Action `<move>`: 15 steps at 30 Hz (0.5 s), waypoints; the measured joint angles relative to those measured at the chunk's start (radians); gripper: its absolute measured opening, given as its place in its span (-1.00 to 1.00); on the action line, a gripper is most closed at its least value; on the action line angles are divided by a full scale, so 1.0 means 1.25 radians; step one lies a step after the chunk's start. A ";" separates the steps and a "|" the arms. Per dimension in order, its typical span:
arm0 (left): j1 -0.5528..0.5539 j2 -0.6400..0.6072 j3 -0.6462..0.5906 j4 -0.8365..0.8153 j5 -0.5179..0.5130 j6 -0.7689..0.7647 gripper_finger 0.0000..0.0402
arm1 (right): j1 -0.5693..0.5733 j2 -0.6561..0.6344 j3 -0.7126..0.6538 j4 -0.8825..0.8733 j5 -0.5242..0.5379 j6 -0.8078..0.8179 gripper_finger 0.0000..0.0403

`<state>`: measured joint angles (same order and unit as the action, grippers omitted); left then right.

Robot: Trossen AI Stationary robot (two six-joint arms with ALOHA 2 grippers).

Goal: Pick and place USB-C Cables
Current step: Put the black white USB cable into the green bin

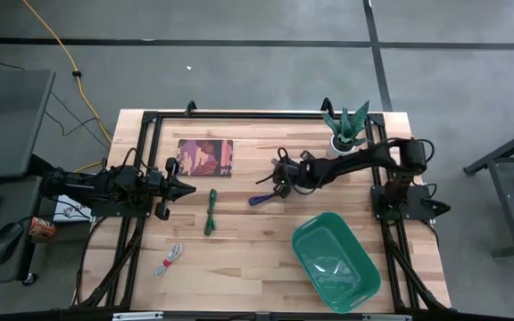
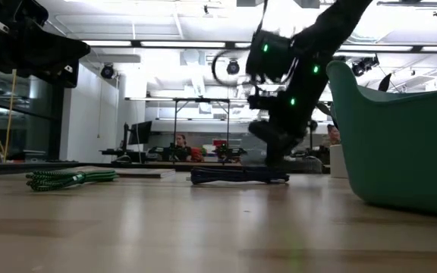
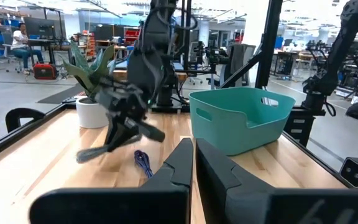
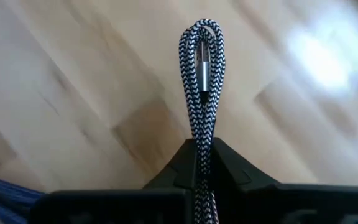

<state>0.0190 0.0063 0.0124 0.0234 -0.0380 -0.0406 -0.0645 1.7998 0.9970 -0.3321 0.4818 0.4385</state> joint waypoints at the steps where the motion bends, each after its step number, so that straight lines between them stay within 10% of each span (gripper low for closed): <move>1: 0.000 0.000 0.000 0.000 0.000 0.000 -1.00 | 0.014 -0.013 0.000 0.000 0.012 -0.009 -0.96; 15: 0.000 0.000 0.000 0.002 -0.003 0.000 -1.00 | 0.156 -0.071 -0.065 0.416 0.016 -0.156 -0.98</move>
<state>0.0193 0.0059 0.0124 0.0264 -0.0414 -0.0406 0.1309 1.7110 0.9160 0.1883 0.5013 0.2432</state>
